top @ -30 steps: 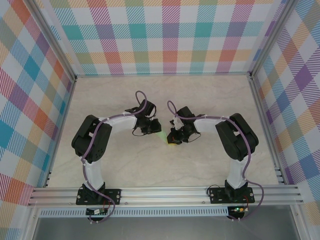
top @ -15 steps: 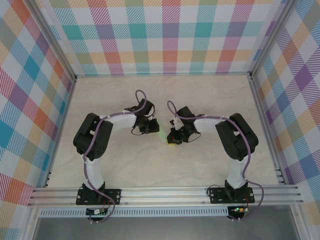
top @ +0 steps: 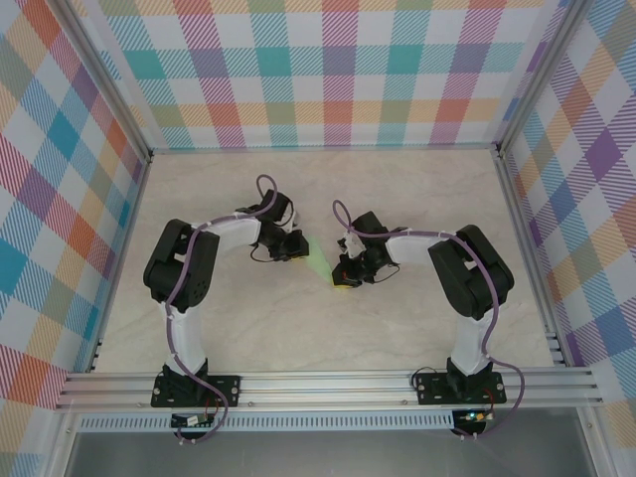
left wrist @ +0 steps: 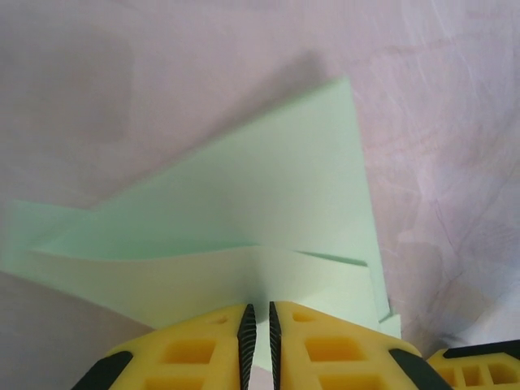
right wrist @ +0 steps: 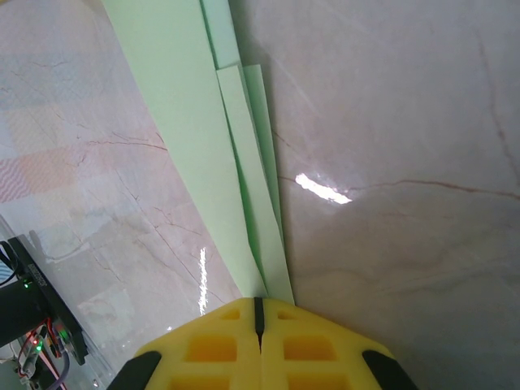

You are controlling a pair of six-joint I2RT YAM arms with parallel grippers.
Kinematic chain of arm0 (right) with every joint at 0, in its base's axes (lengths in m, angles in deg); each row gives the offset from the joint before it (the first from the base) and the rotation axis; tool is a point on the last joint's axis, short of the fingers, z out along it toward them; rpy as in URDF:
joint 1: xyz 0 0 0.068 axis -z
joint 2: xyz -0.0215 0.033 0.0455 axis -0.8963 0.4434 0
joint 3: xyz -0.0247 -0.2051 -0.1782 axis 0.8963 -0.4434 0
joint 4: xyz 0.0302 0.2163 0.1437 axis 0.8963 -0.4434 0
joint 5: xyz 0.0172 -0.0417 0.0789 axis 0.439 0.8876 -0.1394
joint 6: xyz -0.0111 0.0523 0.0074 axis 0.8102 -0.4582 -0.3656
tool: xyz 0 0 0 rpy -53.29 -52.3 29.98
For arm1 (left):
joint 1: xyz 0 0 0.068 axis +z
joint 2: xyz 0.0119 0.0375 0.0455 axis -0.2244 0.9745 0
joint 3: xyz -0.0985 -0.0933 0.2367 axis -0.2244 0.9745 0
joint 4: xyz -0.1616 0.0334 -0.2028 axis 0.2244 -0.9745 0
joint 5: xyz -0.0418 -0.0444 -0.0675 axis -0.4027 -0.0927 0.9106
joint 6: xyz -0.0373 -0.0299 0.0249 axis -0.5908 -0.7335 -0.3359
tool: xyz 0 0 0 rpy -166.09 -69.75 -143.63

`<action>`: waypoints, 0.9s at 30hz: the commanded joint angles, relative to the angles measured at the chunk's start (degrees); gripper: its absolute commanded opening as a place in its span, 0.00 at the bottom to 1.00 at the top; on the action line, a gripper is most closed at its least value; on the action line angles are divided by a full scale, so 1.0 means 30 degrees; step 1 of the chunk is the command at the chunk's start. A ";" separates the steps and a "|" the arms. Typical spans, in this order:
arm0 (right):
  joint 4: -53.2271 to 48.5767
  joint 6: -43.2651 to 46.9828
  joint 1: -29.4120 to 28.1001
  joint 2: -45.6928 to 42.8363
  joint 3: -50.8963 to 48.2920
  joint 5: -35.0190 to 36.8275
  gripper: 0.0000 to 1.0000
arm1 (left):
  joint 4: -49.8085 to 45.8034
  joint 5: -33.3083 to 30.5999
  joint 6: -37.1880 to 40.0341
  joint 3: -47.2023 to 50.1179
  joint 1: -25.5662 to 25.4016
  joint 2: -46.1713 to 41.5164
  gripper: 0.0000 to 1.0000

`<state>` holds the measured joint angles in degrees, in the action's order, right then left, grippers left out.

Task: Fold a paper plane with a square sheet of paper (pick it up from the middle)
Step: Fold the wing for the fifth time at the center of the table.

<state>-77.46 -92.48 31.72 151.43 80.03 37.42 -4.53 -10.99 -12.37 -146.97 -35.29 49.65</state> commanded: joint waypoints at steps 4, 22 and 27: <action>-0.2677 0.0349 0.0255 0.1382 -0.1277 0.2543 0.01 | 0.0591 -0.2209 -0.0238 0.0546 0.2512 0.0678 0.17; -0.1868 0.0038 0.0243 -0.0179 -0.0179 0.1015 0.04 | -0.1212 -0.4670 -0.0152 -0.1183 0.3018 -0.1258 0.19; -0.1706 -0.0356 0.0240 -0.1960 0.0899 0.0701 0.20 | -0.0909 -0.4877 -0.1604 0.0277 0.2517 -0.3243 0.27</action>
<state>-79.93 -93.18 32.20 149.44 80.16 38.34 -6.15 -23.77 -14.47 -148.11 -26.97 45.50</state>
